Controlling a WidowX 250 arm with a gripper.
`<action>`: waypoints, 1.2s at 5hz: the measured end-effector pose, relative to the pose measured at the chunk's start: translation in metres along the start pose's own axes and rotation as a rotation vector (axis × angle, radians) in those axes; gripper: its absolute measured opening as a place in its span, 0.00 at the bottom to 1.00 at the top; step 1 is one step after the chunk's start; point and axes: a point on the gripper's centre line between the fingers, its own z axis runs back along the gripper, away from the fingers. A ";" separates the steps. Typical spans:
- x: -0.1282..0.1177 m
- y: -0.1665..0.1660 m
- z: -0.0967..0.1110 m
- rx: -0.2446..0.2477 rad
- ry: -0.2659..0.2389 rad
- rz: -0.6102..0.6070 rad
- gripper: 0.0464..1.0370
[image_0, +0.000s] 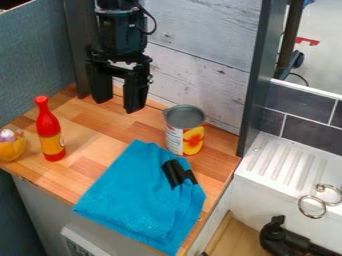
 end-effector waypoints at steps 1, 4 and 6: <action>0.000 0.000 -0.010 -0.009 0.033 0.003 0.96; 0.039 -0.061 -0.027 -0.135 -0.115 -0.109 0.96; 0.063 -0.073 -0.049 -0.174 -0.191 -0.187 0.96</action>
